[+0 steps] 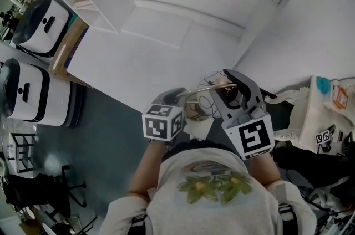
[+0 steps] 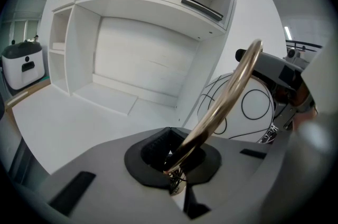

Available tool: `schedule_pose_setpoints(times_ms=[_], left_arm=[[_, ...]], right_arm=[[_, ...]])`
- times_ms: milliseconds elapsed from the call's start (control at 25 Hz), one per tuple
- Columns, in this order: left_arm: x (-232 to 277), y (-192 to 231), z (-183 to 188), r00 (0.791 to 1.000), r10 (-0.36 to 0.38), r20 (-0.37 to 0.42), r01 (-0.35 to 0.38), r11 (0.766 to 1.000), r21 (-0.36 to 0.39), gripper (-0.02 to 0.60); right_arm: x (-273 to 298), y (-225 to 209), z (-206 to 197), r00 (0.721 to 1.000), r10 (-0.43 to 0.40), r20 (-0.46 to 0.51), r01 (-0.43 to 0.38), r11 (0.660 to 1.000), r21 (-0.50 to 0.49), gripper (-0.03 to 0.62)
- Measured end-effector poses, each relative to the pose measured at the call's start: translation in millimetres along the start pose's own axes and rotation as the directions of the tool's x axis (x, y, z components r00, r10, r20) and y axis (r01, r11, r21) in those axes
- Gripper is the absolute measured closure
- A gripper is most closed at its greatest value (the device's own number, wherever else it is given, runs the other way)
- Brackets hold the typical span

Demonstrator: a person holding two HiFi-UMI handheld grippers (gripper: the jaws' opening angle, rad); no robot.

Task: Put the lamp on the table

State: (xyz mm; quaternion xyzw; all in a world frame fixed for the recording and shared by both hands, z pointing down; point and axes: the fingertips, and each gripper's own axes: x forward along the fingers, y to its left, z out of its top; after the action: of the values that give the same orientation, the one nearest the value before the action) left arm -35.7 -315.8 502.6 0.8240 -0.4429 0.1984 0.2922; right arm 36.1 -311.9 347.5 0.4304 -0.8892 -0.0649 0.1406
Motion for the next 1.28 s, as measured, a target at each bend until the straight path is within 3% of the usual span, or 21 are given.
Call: schedule_pose_setpoints(times_ms=[600,760,1000,1080,1160,1280], left_arm=[[-6,-3,2,0.999,0.003,0.053,-0.002,0.999,-0.035,0.553],[-13,-7,3,0.997,-0.007,0.078,0.008,1.000,-0.015,0.552],[-24,-5,2,0.995,0.035,0.092,-0.037,0.999,0.026,0.551],[-29,-7,2,0.994,0.038,0.102,-0.041,0.999,0.033,0.514],[-34,-8,1,0.993,0.040,0.111,-0.045,0.998,0.044,0.428],[-43,-8,-1,0.991,0.054,0.126,-0.062,0.997,0.054,0.425]], right_arm=[[-5,0,-3,0.998,-0.057,-0.019,0.057,0.998,0.010,0.407],[-9,-4,-5,0.994,-0.096,-0.045,0.096,0.995,0.011,0.388],[-13,2,-5,0.993,-0.102,-0.058,0.102,0.995,0.010,0.370],[-16,3,-6,0.992,-0.111,-0.064,0.112,0.994,0.013,0.365],[-19,2,-6,0.989,-0.127,-0.070,0.128,0.992,0.019,0.365],[-27,2,-6,0.985,-0.155,-0.070,0.157,0.987,0.027,0.365]])
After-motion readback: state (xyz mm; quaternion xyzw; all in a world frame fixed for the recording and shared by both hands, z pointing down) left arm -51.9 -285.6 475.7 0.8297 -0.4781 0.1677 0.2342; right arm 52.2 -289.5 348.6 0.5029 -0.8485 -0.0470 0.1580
